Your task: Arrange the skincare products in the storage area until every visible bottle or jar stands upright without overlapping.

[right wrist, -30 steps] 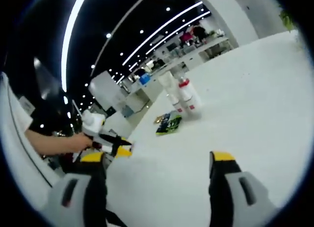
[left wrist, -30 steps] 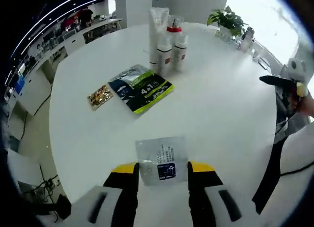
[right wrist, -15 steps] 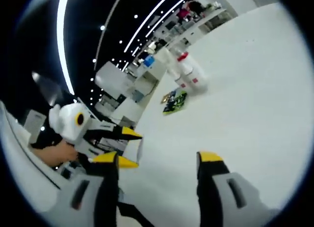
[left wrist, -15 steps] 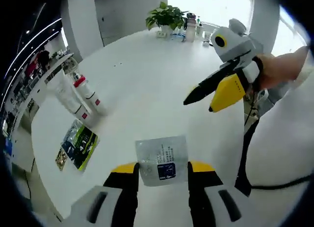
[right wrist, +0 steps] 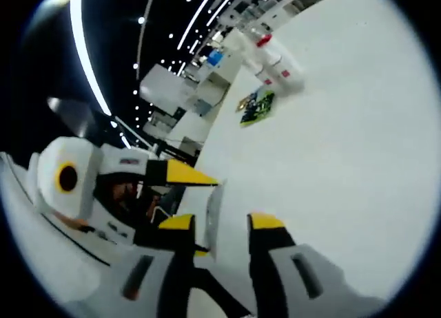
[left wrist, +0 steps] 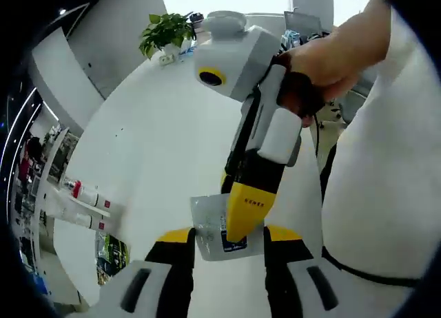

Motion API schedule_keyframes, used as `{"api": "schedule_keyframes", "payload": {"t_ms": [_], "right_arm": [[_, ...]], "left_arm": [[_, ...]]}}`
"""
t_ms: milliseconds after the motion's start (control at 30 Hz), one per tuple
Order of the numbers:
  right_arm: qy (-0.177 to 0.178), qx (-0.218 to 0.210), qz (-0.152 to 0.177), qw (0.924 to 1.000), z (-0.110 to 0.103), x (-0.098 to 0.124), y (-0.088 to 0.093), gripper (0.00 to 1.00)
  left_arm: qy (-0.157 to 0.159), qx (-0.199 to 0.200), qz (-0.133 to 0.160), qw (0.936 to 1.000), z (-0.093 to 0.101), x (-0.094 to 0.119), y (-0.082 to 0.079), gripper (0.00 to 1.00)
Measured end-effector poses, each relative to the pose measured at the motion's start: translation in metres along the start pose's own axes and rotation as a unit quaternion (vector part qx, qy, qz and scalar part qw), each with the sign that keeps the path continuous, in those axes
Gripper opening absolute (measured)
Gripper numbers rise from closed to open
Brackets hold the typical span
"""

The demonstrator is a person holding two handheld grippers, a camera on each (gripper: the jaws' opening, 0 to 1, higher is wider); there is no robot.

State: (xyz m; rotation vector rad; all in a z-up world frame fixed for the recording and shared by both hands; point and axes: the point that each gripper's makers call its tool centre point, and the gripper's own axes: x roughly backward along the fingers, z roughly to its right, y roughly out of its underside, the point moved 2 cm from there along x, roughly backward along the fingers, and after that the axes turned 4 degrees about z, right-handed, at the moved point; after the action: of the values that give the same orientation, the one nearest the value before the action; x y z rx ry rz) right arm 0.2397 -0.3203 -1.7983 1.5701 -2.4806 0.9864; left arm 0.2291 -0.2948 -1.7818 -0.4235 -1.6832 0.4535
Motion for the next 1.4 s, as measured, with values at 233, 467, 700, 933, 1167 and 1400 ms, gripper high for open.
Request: {"api": "schedule_keyframes", "payload": {"t_ms": [233, 467, 700, 933, 1167, 1400], "right_arm": [[-0.027, -0.046, -0.016, 0.9984, -0.009, 0.001, 0.006, 0.03], [-0.039, -0.046, -0.013, 0.9981, -0.013, 0.009, 0.007, 0.00], [-0.039, -0.052, 0.035, 0.9973, -0.007, 0.027, -0.008, 0.00], [-0.075, -0.043, 0.056, 0.9947, -0.019, 0.035, -0.013, 0.00], [-0.141, -0.064, 0.067, 0.9857, -0.041, 0.034, -0.013, 0.00], [-0.172, -0.055, 0.049, 0.9823, -0.056, 0.033, -0.004, 0.00]], "left_arm": [[-0.005, -0.026, 0.013, 0.9996, 0.002, 0.004, -0.012, 0.40], [0.007, 0.025, 0.044, 0.9987, 0.005, 0.005, -0.014, 0.41], [0.047, 0.263, 0.132, 0.9545, -0.007, 0.017, -0.009, 0.58], [0.147, 0.501, 0.268, 0.8094, -0.018, 0.029, -0.030, 0.56], [0.192, 0.563, 0.287, 0.7512, -0.009, 0.018, -0.037, 0.46], [0.227, 0.582, 0.307, 0.7180, -0.004, 0.020, -0.047, 0.17]]}}
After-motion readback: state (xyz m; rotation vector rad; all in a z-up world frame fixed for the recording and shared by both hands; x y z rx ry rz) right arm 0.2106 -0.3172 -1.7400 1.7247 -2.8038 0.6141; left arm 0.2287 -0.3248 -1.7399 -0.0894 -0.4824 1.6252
